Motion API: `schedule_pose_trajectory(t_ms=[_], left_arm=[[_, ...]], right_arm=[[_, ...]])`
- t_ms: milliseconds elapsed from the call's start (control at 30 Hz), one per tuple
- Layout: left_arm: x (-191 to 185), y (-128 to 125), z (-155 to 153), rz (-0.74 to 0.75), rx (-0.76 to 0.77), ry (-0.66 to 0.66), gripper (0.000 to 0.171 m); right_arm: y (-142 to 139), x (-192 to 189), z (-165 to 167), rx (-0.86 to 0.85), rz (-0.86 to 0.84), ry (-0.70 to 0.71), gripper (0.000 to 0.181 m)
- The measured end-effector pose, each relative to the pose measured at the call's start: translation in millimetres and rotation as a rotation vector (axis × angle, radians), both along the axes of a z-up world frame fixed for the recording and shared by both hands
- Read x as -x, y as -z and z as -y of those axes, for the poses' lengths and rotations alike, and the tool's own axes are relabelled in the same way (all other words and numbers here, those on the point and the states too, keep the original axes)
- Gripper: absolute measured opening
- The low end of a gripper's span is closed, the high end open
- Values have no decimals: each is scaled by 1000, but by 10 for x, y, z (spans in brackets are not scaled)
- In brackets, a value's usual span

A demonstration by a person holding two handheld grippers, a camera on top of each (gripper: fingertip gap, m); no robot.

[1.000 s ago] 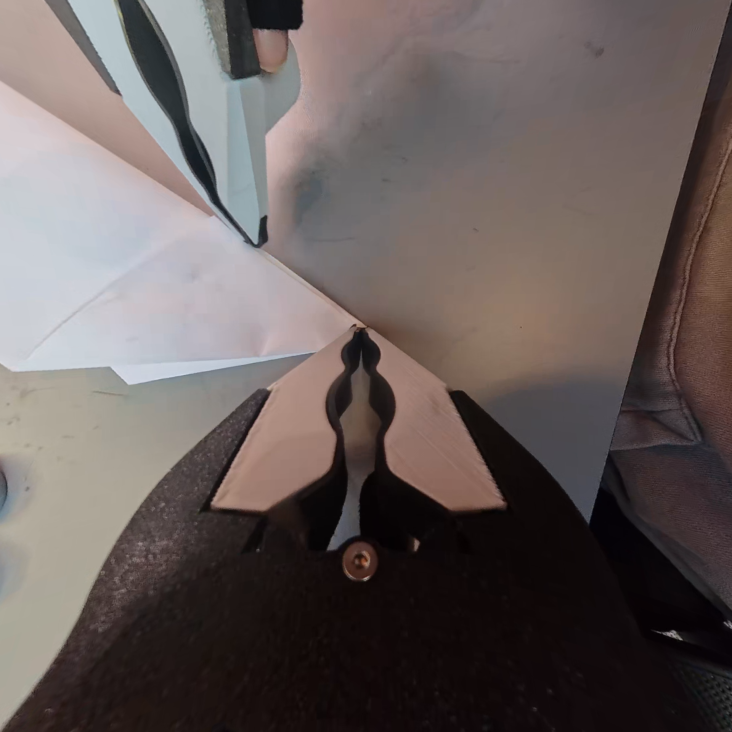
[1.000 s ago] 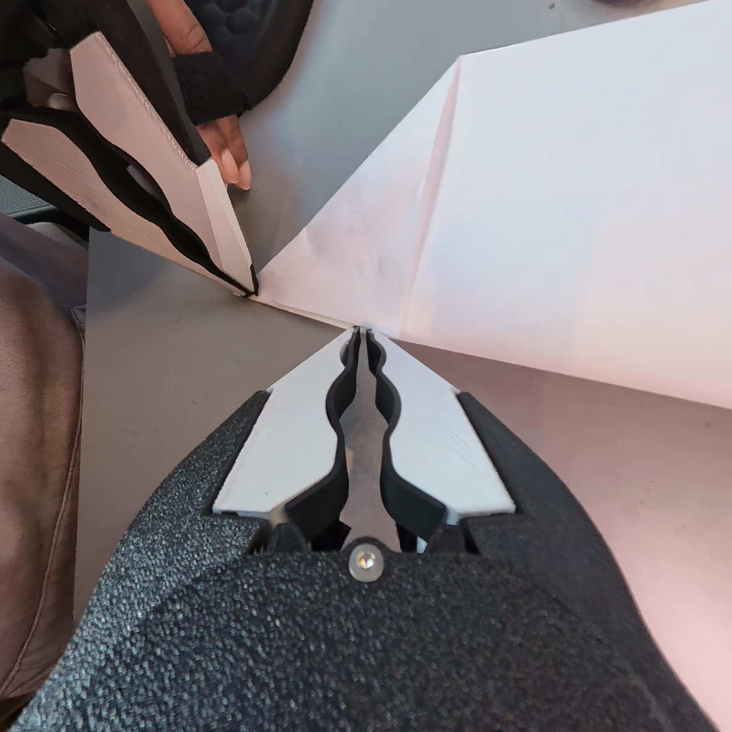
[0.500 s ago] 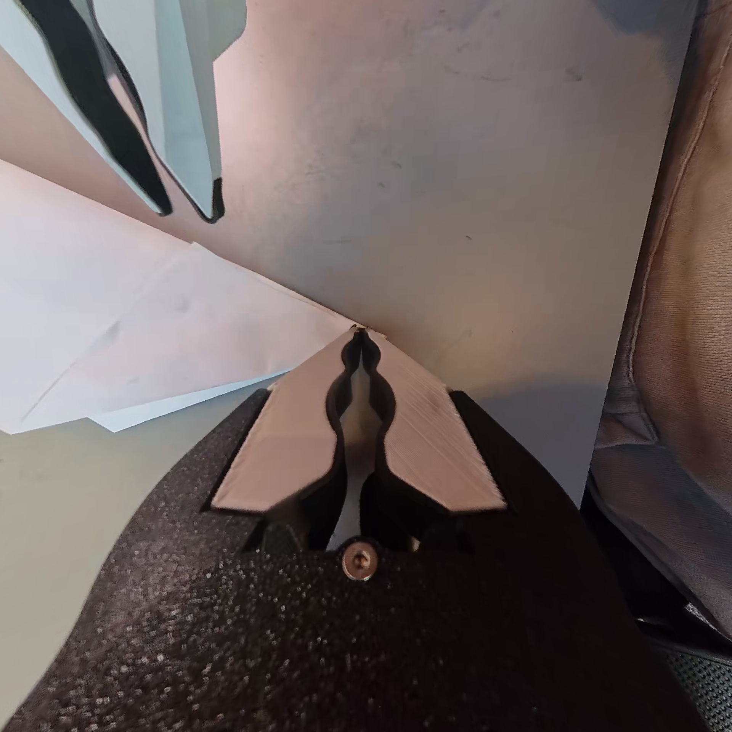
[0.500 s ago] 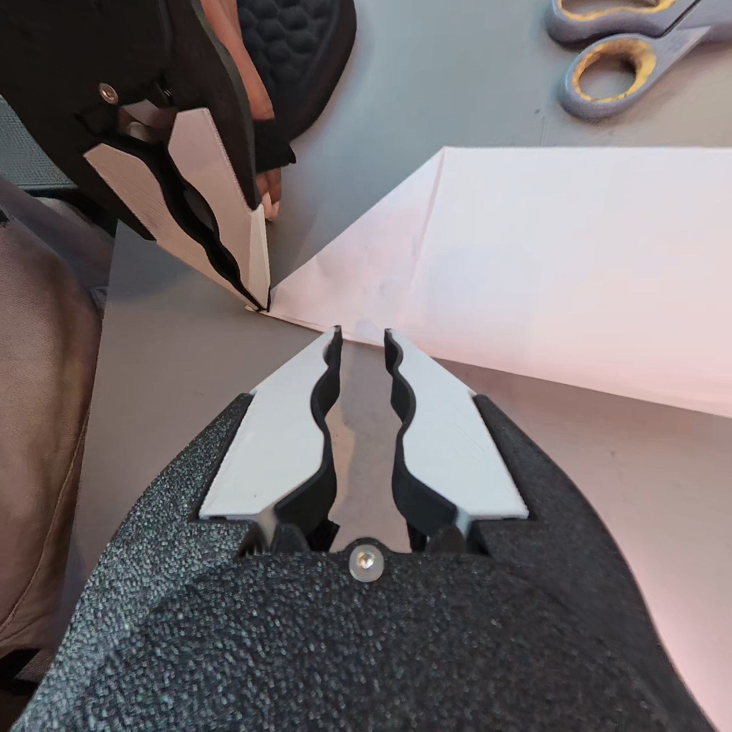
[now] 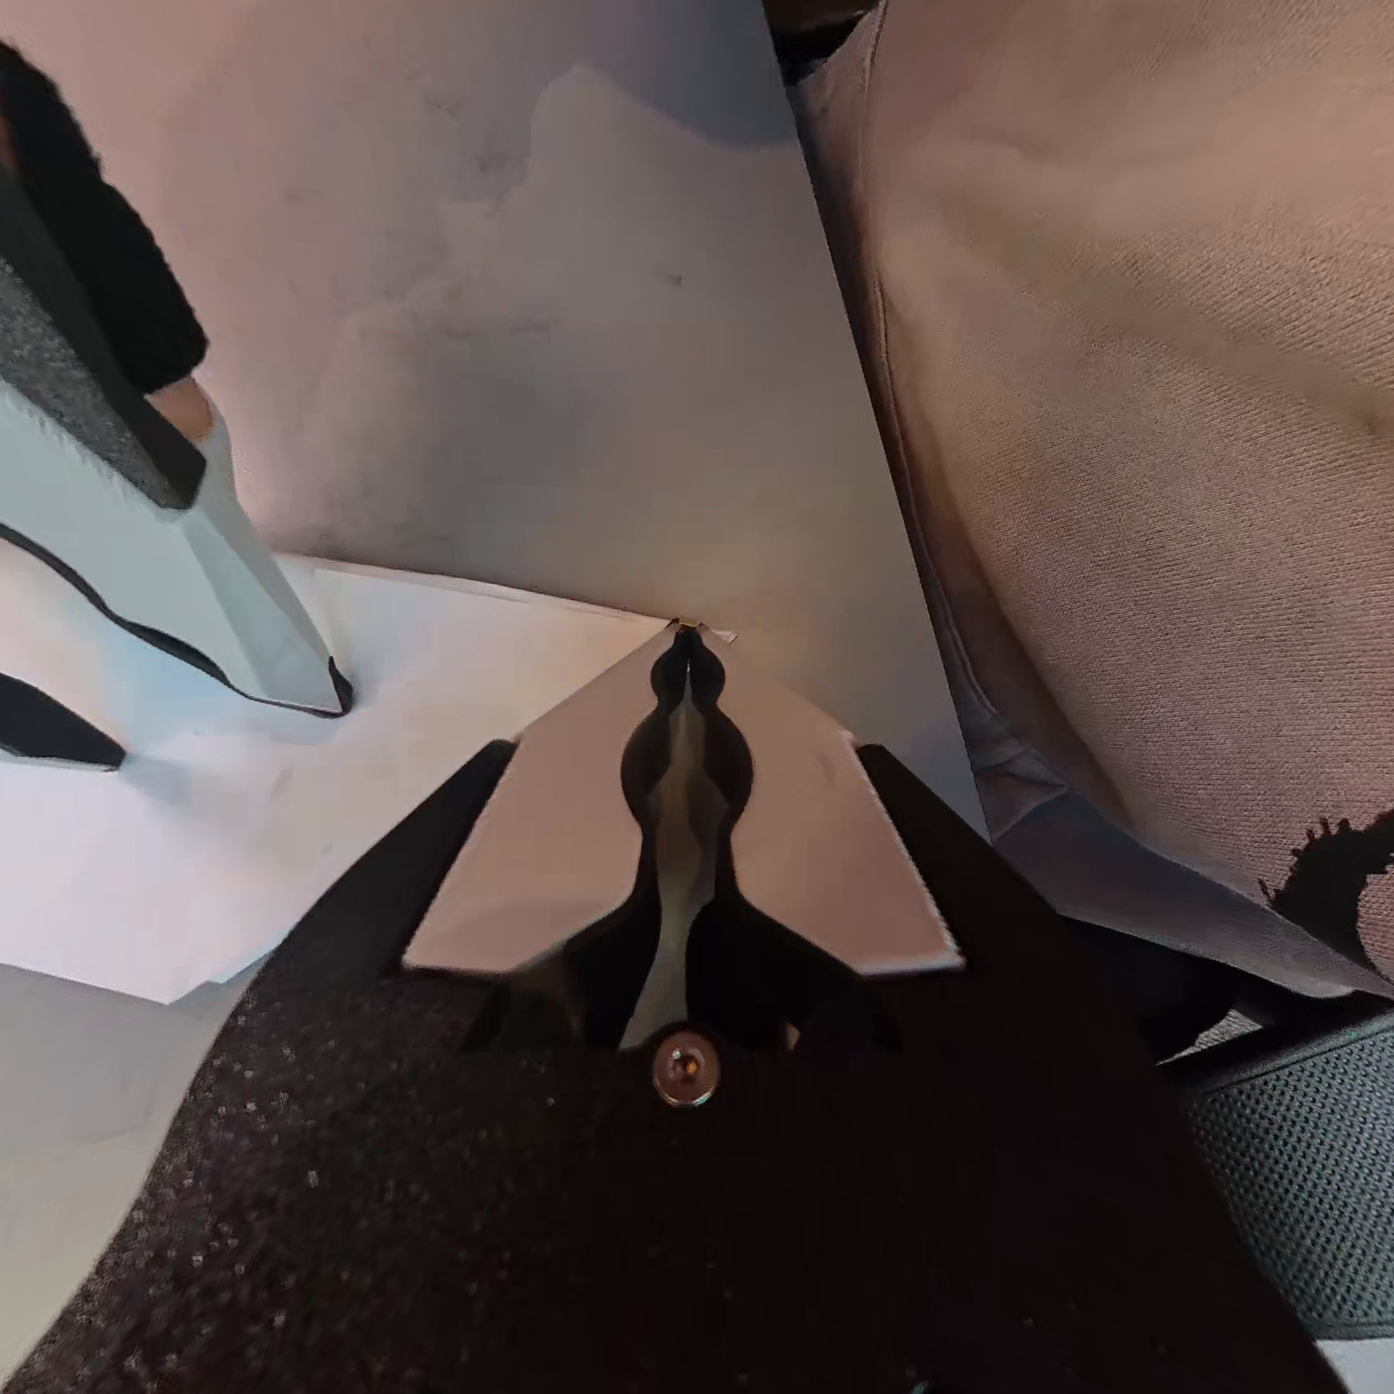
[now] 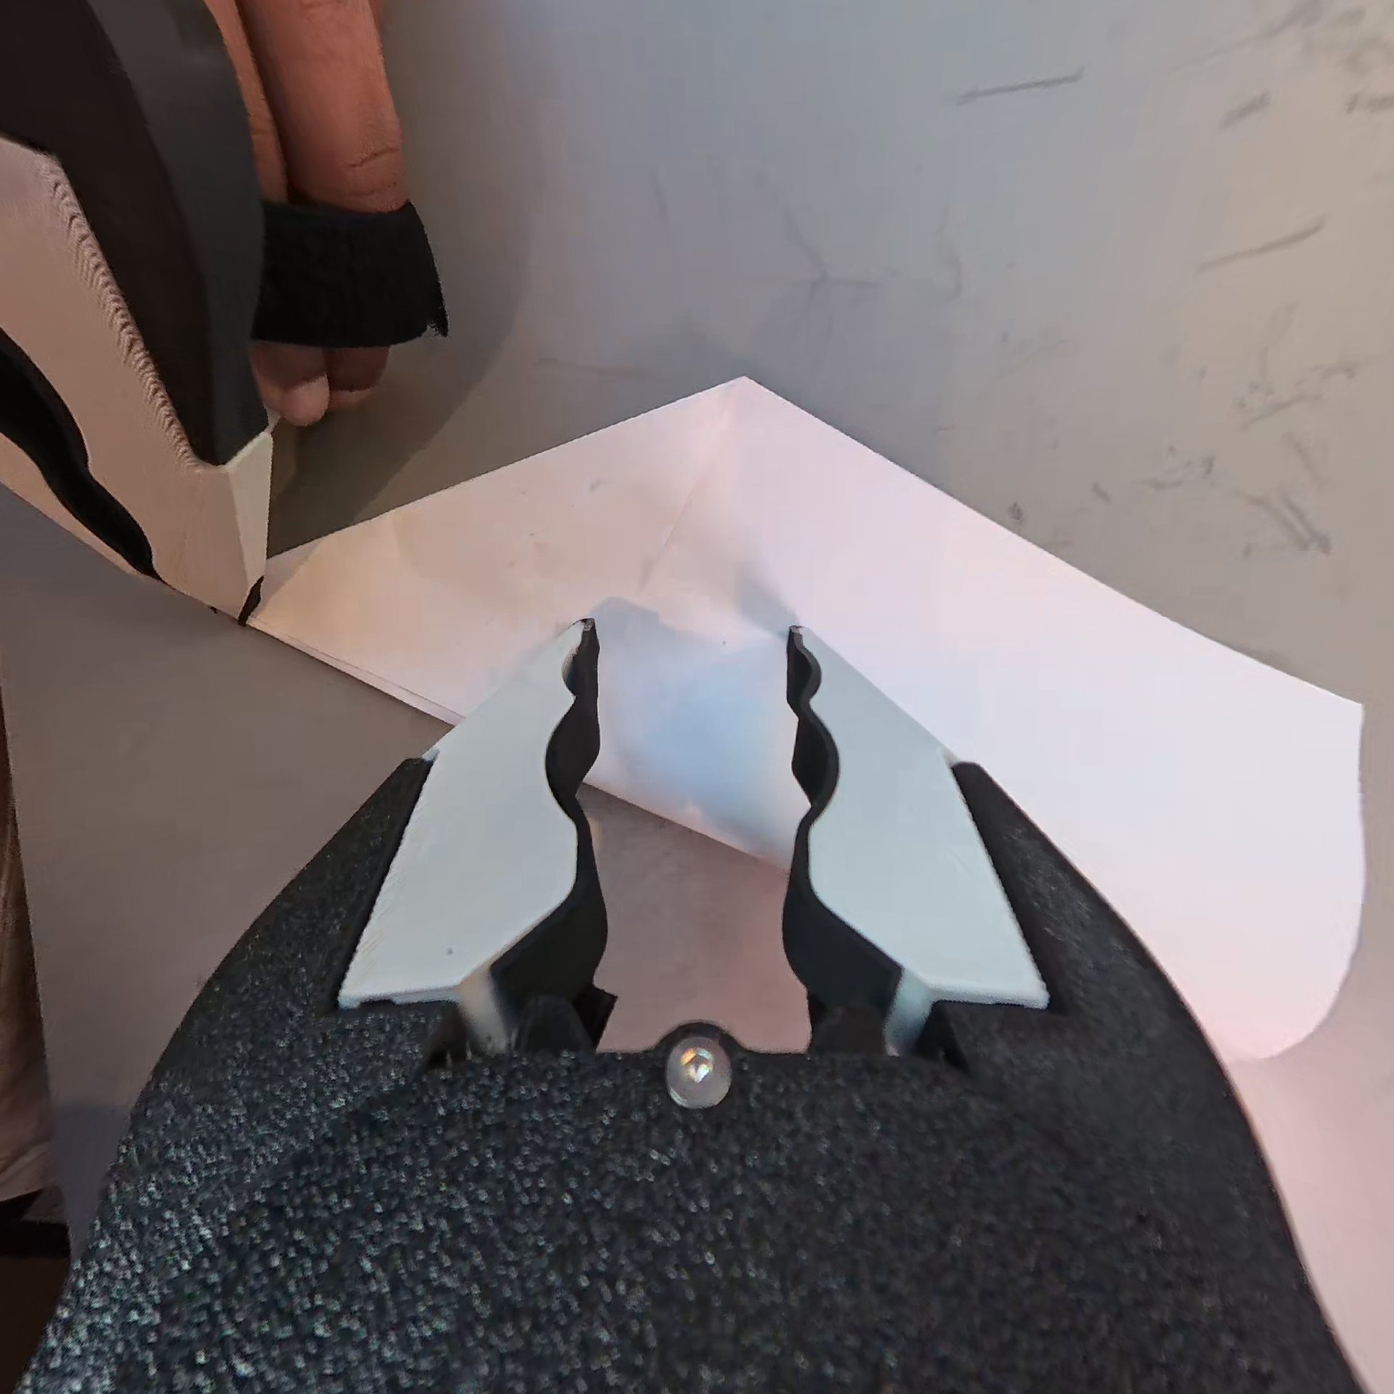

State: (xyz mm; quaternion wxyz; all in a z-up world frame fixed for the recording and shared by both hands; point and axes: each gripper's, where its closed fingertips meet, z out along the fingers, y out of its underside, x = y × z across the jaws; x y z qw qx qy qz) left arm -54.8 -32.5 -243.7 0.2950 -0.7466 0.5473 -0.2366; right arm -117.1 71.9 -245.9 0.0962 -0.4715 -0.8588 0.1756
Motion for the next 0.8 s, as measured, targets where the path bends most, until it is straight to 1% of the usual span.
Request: schedule_pose_trajectory(t_ms=[67,133,200,233,267,333,400,467,500,600,633,700,733,800], left_arm=[[37,-30,16,25,57,-16,0],[71,-178,-34,96,65,-72,0],[103,-386,-203,187,29,-185,0],[126,-444,-317,208,6,-258,0],[134,-442,-394,205,-3,-309,0],[109,-293,-437,120,-8,-335,0],[85,-90,-390,1,-12,-312,0],[53,16,-347,-62,-29,-301,0],[50,17,-344,-66,-38,-307,0],[53,17,-342,-28,6,-349,0],[54,19,-341,-34,-4,-349,0],[54,19,-342,-62,-27,-347,0],[55,19,-342,-63,-25,-351,0],[54,18,-341,-37,5,-366,0]], right_arm=[[1,-14,-11,8,-5,21,49],[1,-12,-12,19,-21,23,49],[1,-11,-11,28,-36,28,49],[0,-11,-10,30,-43,30,49],[0,-10,-10,34,-48,33,49],[0,-9,-9,40,-57,38,49],[-1,-10,-9,44,-68,49,49],[-2,-14,-10,55,-84,63,49],[-3,-16,-11,61,-93,71,49],[-26,-15,-24,74,-140,103,46],[-75,-7,-21,97,-178,118,46],[-272,-36,30,173,-275,133,44],[-375,-100,80,207,-305,123,40],[-495,-308,252,247,-323,49,24]])
